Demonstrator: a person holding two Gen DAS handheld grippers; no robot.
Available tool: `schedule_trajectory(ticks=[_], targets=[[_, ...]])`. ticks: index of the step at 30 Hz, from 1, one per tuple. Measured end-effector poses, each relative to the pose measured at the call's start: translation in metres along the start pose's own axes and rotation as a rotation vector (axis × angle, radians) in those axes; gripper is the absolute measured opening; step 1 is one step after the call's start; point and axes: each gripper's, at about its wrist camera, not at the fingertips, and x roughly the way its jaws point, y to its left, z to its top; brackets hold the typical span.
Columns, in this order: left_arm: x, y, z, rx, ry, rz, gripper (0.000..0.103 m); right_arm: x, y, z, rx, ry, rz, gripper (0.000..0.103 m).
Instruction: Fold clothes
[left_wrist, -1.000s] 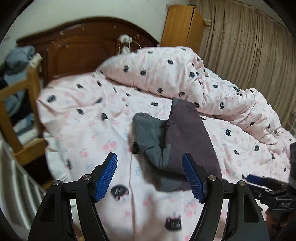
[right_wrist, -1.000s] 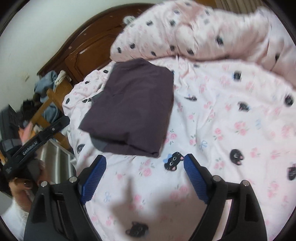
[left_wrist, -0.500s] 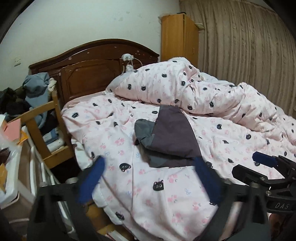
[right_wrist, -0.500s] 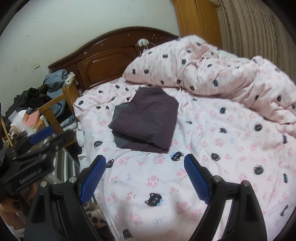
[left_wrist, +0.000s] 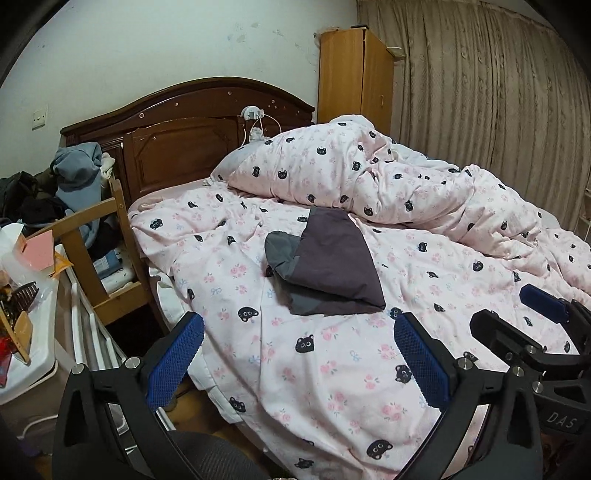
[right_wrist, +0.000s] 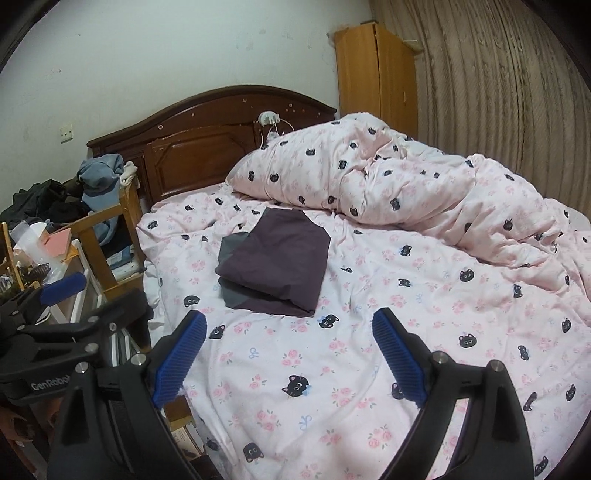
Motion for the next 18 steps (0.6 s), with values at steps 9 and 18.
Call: schedule_trajectory(ticks=[9, 18], targets=[[-0.012, -0.003, 0.001, 0.040, -0.003, 0.023, 0.102, -0.019, 0.004, -0.001, 0.001, -0.028, -0.005, 0.098], [-0.015, 0.003, 0.006, 0.031, 0.000, 0.034, 0.102, -0.027, 0.004, 0.001, -0.007, -0.030, -0.011, 0.099]])
